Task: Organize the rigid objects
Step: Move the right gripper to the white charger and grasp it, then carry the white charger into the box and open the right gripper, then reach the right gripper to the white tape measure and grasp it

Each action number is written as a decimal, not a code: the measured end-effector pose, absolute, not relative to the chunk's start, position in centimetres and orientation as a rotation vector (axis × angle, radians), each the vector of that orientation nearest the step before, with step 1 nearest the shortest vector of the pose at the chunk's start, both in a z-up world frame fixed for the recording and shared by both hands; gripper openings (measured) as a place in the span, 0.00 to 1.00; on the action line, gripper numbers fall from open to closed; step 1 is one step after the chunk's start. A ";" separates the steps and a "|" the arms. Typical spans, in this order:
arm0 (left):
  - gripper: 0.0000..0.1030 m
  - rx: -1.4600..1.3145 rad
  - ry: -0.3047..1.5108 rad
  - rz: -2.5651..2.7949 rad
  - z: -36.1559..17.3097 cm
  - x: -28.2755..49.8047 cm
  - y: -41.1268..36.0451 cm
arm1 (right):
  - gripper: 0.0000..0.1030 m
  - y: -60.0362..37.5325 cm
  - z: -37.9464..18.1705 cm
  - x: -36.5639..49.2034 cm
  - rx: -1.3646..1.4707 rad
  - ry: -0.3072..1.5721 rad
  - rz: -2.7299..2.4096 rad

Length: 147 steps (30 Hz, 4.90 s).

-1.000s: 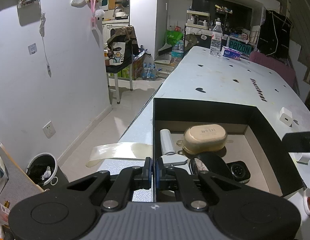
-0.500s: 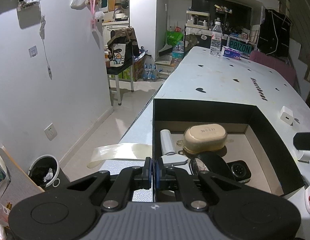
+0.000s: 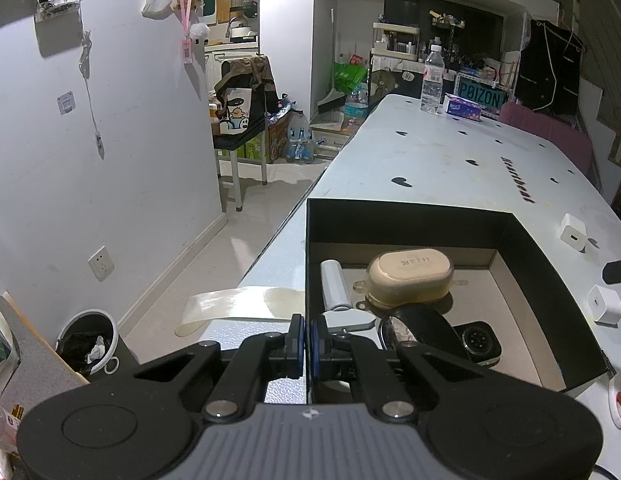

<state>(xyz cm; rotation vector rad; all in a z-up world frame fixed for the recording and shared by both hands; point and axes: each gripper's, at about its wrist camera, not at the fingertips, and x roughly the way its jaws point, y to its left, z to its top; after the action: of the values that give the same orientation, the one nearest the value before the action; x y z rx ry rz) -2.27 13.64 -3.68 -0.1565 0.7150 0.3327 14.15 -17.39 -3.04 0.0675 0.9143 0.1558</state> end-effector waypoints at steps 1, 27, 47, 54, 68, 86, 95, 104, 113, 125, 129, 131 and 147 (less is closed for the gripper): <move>0.03 -0.157 0.715 0.332 -3.7 -2.3 13.6 | 1.00 -17.6 -3.4 14.5 0.063 0.925 0.136; 0.03 -0.156 0.715 0.333 -3.8 -2.3 13.6 | 0.56 -17.2 -6.8 17.2 0.009 1.011 0.055; 0.03 -0.154 0.714 0.334 -3.8 -2.3 13.4 | 0.56 -13.5 -0.5 11.2 0.086 0.798 0.254; 0.03 -0.155 0.714 0.333 -3.8 -2.3 13.4 | 0.56 -9.1 1.5 9.4 0.045 0.771 0.403; 0.03 -0.176 0.712 0.328 -3.3 -2.5 13.9 | 0.56 0.2 -0.2 11.4 -0.113 0.911 0.424; 0.03 -0.178 0.710 0.326 -3.4 -2.5 14.0 | 0.73 -0.5 -0.3 10.1 -0.130 0.930 0.459; 0.03 -0.177 0.710 0.326 -3.4 -2.4 14.0 | 0.75 -1.0 0.2 9.2 -0.137 0.918 0.458; 0.03 -0.176 0.710 0.327 -3.4 -2.4 13.9 | 0.83 -3.2 1.7 8.0 -0.095 0.891 0.444; 0.03 -0.175 0.710 0.327 -3.4 -2.4 13.9 | 0.89 -5.6 2.8 6.7 -0.073 0.870 0.436; 0.03 -0.170 0.710 0.331 -3.5 -2.4 14.1 | 1.00 -13.1 3.7 5.5 -0.024 0.831 0.365; 0.03 -0.169 0.710 0.331 -3.5 -2.4 14.0 | 1.00 -16.0 3.4 5.7 -0.006 0.832 0.308; 0.03 -0.169 0.710 0.331 -3.5 -2.4 14.1 | 1.00 -17.3 2.9 6.0 0.010 0.846 0.283; 0.03 -0.168 0.709 0.331 -3.5 -2.4 14.0 | 0.98 -21.2 -4.2 7.6 0.136 1.097 0.172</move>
<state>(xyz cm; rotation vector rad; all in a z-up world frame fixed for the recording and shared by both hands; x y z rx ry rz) -2.39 13.98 -3.50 -0.1682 0.7093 0.3309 7.59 -21.17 -4.22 0.1363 1.0973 0.1718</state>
